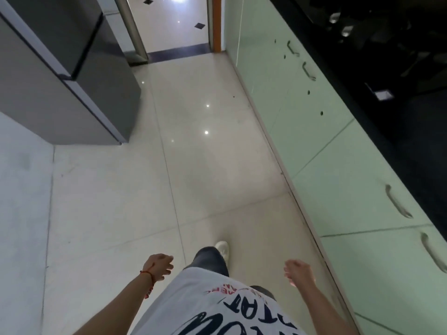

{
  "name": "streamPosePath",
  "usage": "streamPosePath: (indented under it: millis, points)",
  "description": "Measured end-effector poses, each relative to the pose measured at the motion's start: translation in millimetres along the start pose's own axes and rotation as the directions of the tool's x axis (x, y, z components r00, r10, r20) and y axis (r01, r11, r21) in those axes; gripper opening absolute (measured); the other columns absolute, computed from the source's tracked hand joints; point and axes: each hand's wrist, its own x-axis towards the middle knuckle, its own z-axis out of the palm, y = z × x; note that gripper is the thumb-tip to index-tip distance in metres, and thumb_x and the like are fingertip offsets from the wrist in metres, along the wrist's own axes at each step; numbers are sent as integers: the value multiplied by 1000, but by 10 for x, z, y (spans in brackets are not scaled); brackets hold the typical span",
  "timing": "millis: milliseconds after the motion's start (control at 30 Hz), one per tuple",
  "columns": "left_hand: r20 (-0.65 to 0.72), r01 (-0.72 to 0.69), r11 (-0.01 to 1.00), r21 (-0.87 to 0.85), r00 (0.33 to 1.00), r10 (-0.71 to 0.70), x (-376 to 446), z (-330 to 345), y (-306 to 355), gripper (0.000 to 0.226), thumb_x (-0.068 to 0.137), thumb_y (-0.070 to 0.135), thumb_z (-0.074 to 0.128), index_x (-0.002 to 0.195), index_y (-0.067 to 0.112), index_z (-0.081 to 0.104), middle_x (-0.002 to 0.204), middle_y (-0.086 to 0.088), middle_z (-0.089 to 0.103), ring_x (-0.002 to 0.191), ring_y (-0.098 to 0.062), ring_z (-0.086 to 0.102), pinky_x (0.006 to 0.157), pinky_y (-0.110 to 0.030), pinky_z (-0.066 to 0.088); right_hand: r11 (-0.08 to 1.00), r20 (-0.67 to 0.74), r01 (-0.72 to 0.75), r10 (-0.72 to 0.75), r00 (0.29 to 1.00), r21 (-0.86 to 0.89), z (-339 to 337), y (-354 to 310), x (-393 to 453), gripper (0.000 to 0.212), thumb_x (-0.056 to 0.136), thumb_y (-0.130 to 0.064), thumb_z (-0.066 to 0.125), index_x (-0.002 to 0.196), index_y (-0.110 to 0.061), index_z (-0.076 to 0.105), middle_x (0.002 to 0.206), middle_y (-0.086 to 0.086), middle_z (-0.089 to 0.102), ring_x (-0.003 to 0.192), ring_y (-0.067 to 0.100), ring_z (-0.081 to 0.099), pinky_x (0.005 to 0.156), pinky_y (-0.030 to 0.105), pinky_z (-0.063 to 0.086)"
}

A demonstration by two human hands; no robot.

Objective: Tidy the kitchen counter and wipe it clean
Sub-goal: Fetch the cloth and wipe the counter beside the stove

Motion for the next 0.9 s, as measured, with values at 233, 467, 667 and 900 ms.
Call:
streamPosePath:
  millis: [233, 467, 667, 900]
  points:
    - [20, -155, 988, -1, 988, 155, 440, -9, 1934, 11, 92, 16, 51, 90, 7, 57, 80, -9, 60, 68, -17, 53, 63, -24, 40, 996, -8, -90, 90, 996, 16, -118, -866, 673, 13, 84, -10, 57, 72, -6, 61, 68, 13, 63, 58, 23, 55, 56, 28, 38]
    - [-38, -176, 984, -31, 984, 174, 1042, -34, 3331, 13, 92, 17, 51, 98, 6, 56, 79, -7, 59, 68, -16, 54, 62, -24, 40, 995, 34, -96, 95, 995, 25, -247, -2343, 1434, 22, 84, -5, 55, 63, -6, 57, 64, 13, 58, 54, 22, 51, 53, 26, 36]
    - [-99, -32, 997, -72, 995, 25, 1318, -91, 3959, 21, 92, 17, 51, 104, 2, 58, 93, -16, 60, 84, -26, 55, 64, -27, 41, 999, 120, 3, 1, 993, -38, -247, -4059, 2094, 12, 86, -3, 54, 75, 0, 58, 63, 11, 57, 54, 22, 50, 53, 28, 37]
    - [-124, 78, 980, -184, 987, -102, 1734, -245, 4610, 18, 90, 19, 53, 97, 3, 59, 91, -16, 62, 82, -27, 55, 72, -29, 41, 991, 225, 133, -124, 966, -23, 116, -5855, 2710, 12, 86, -7, 56, 76, -12, 60, 70, 8, 61, 58, 20, 53, 56, 26, 40]
